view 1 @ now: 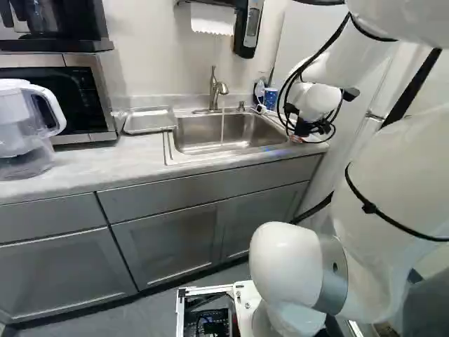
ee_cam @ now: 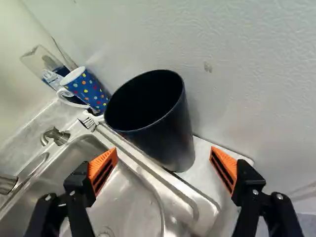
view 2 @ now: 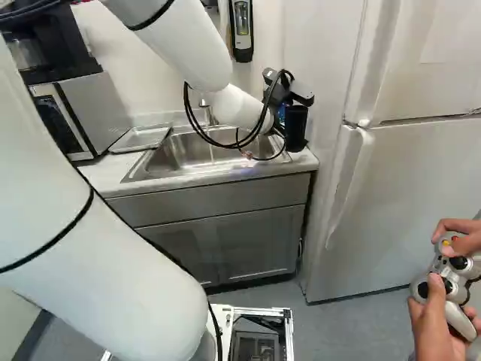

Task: Rinse the cup and place it in the tray

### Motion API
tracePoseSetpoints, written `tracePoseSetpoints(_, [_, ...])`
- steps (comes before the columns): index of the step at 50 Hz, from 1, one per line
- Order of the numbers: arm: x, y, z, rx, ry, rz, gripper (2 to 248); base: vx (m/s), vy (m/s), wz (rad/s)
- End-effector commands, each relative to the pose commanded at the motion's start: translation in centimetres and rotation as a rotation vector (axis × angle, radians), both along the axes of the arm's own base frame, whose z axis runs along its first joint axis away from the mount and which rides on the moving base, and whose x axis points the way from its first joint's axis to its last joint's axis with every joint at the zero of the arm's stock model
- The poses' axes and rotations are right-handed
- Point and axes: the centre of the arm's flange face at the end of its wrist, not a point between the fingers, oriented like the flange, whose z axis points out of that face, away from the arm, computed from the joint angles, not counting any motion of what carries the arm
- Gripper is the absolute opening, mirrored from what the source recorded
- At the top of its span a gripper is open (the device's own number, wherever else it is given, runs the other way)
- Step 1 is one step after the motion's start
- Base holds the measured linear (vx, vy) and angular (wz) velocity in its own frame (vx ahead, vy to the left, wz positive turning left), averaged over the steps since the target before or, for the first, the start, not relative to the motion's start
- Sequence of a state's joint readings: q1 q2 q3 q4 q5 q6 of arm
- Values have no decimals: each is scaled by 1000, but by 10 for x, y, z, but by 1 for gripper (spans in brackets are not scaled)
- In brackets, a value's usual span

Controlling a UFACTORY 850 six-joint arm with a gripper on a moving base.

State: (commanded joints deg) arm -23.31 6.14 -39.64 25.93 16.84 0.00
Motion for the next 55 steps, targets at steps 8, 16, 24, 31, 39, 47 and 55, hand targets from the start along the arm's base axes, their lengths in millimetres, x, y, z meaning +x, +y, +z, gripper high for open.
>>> tracePoseSetpoints(8, [3,-4,0,0,1,-5,247,0,0,0])
tracePoseSetpoints(16, [3,-4,0,0,1,-5,247,0,0,0])
tracePoseSetpoints(24, [3,-4,0,-18,12,7,247,0,0,0])
tracePoseSetpoints(31, [3,-4,0,-65,41,37,247,0,0,0])
tracePoseSetpoints(39, [3,-4,0,-126,78,77,247,0,0,0])
tracePoseSetpoints(47, [3,-4,0,-188,117,117,247,0,0,0])
tracePoseSetpoints(55, [3,-4,0,-252,157,158,247,0,0,0])
